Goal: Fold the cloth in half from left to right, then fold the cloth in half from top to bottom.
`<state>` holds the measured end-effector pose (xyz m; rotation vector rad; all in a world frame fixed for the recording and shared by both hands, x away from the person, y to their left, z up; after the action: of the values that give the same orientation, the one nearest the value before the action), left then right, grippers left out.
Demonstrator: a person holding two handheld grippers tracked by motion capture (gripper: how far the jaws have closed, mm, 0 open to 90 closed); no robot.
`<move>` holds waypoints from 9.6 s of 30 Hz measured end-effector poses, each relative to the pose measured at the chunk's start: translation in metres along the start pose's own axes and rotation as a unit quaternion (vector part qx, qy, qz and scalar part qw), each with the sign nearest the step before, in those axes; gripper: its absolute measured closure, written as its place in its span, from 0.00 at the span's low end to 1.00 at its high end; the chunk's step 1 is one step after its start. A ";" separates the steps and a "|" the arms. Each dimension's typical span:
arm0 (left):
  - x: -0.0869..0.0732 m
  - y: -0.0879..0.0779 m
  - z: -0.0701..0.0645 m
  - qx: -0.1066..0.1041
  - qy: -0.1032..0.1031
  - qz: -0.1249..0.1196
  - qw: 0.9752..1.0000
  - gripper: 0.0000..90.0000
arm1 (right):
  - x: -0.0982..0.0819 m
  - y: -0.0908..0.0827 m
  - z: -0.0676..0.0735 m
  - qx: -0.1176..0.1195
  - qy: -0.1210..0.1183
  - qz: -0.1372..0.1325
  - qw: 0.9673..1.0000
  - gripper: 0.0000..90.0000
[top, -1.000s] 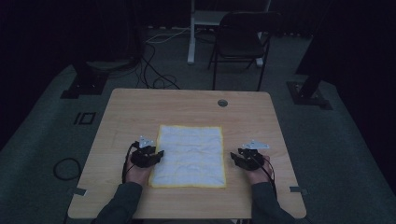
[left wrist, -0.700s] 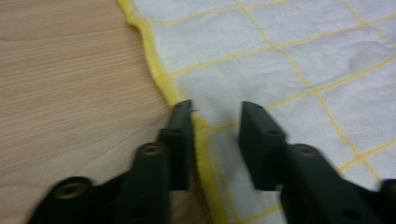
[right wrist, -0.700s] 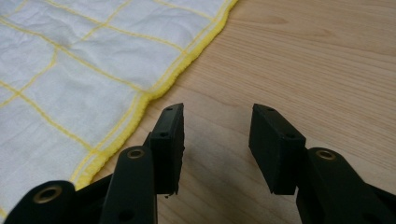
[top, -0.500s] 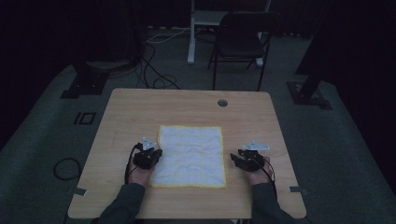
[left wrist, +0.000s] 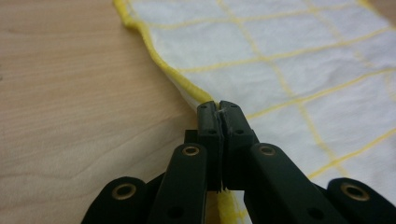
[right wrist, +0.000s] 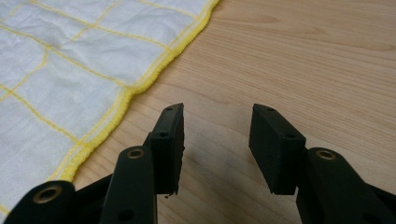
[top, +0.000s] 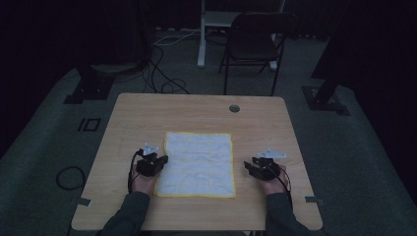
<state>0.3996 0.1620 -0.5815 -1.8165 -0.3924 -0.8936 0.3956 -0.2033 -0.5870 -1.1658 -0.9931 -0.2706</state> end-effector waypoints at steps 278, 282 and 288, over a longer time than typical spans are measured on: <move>0.074 0.093 -0.065 -0.056 0.025 -0.029 0.998 0.66 | 0.073 0.055 0.004 -0.024 -0.002 -0.038 0.999 0.93; 0.075 0.096 -0.067 -0.056 0.028 -0.024 0.998 0.66 | 0.076 0.067 0.003 -0.025 -0.003 -0.025 0.999 0.90; 0.073 0.100 -0.068 -0.055 0.026 -0.019 0.998 0.66 | 0.078 0.087 0.000 -0.026 0.004 -0.003 1.000 0.84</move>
<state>0.4843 0.0492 -0.5806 -1.8868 -0.3515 -1.0043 0.4964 -0.1441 -0.5826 -1.2080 -0.9877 -0.3072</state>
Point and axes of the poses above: each handheld gripper's, and its own axes: y roughly forward along the jaws, x roughly out of its top, z roughly to its left, the point moved 7 cm from there along y, roughly forward along the jaws, and after that the axes turned 3 degrees about -y, right-handed, at the moved point
